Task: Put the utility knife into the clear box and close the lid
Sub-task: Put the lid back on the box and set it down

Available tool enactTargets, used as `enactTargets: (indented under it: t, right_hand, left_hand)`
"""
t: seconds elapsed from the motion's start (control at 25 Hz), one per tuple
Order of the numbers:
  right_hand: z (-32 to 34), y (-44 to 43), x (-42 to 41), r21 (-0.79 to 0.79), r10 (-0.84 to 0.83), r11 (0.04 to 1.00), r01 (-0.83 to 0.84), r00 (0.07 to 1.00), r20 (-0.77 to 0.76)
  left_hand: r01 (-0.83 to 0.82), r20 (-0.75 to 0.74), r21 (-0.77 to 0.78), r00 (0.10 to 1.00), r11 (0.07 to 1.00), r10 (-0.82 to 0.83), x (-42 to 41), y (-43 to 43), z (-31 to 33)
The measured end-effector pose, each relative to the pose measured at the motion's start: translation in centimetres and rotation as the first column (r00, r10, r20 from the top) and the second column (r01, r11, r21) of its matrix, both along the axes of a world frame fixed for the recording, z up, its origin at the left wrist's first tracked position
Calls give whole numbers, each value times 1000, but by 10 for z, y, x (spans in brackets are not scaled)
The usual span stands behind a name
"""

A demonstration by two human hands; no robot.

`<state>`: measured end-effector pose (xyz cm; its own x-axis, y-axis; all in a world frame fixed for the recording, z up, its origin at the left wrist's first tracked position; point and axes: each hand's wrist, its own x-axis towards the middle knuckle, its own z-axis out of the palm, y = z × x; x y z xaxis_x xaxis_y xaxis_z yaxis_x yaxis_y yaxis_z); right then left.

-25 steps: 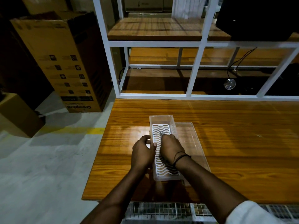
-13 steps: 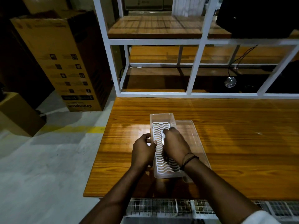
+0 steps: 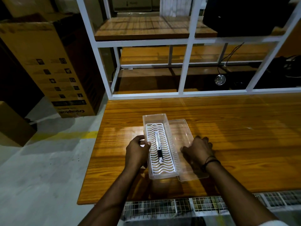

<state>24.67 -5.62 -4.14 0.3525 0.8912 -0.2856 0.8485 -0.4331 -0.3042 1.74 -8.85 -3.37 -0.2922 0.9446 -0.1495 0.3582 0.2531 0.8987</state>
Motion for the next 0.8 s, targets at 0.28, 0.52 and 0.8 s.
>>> enactTargets:
  t: [0.28, 0.52, 0.8]
  right_hand:
    - [10, 9, 3, 65, -23, 997, 32, 992, -125]
    - [52, 12, -6, 339, 155, 940, -52, 946, -285]
    - [89, 7, -70, 438, 270, 869, -229, 962, -33]
  left_hand:
    - [-5, 70, -31, 998, 999, 7, -6, -1, -2]
    - [-11, 93, -41, 996, 999, 14, -7, 1, -3]
    - [-18, 131, -52, 991, 998, 24, -7, -1, -1]
